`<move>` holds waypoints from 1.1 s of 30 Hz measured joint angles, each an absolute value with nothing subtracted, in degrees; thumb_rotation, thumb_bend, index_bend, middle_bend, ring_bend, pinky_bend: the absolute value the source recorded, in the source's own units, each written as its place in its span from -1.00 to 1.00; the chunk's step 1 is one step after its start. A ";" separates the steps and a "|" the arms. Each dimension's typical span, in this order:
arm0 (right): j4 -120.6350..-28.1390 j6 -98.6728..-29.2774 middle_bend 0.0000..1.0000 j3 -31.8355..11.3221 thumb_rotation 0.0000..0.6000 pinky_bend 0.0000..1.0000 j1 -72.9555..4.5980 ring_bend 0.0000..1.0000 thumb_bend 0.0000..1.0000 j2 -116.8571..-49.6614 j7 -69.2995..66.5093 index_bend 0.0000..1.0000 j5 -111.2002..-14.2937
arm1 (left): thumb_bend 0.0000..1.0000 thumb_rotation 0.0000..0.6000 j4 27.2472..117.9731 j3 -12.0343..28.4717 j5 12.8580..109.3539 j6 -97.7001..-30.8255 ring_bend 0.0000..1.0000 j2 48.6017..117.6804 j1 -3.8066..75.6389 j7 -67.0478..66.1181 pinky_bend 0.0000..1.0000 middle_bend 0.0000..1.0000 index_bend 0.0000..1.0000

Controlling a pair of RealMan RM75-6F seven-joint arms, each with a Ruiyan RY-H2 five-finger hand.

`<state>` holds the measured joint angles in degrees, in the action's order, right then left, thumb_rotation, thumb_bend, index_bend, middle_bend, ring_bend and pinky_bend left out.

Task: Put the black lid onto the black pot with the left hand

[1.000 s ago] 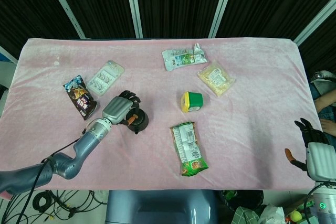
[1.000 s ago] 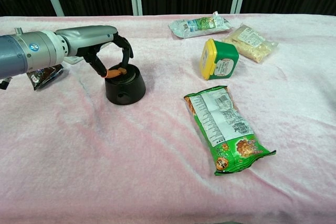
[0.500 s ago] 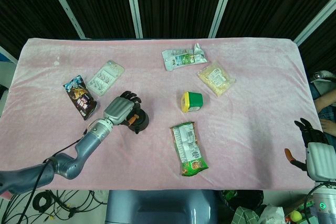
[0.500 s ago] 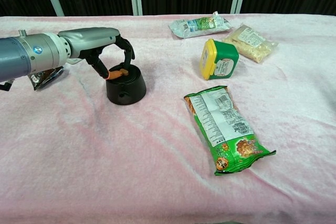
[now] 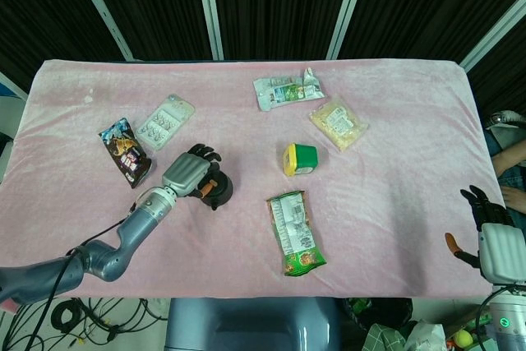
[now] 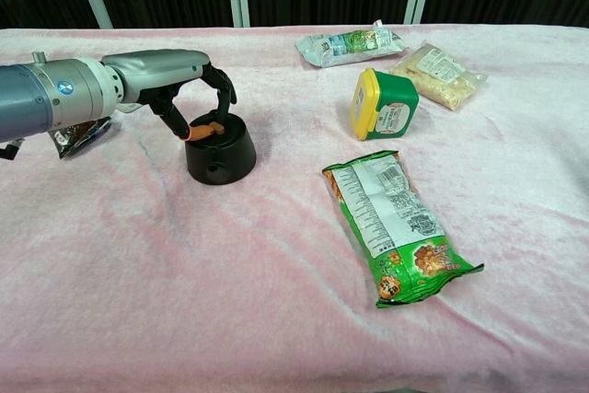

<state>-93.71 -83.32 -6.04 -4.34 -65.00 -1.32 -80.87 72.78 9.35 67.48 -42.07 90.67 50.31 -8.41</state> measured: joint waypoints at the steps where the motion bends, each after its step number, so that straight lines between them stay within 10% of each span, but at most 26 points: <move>1: -93.73 -83.30 -0.81 -6.05 1.00 -0.64 -4.35 -0.56 -0.55 -65.00 -1.32 -0.66 -80.85 | -0.19 1.00 73.04 9.37 67.41 -42.01 -0.88 90.50 50.34 -8.41 -0.88 -0.65 -0.53; 22: -93.73 -83.36 -0.81 -6.07 1.00 -0.64 -4.30 -0.56 -0.55 -65.06 -1.28 -0.66 -80.75 | -0.20 1.00 86.62 12.93 72.54 -52.87 -0.92 81.00 46.41 -2.21 -0.87 -0.71 -0.60; 33: -93.61 -83.82 -0.81 -6.00 1.00 -0.64 -4.27 -0.56 -0.55 -65.19 -0.37 -0.66 -81.25 | -0.25 1.00 107.68 4.81 77.48 -73.46 -0.95 62.25 28.40 -10.78 -0.96 -0.76 -0.45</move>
<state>-93.61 -83.82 -6.00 -4.27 -65.19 -0.37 -81.25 107.68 4.81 77.48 -73.46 62.25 28.40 -10.78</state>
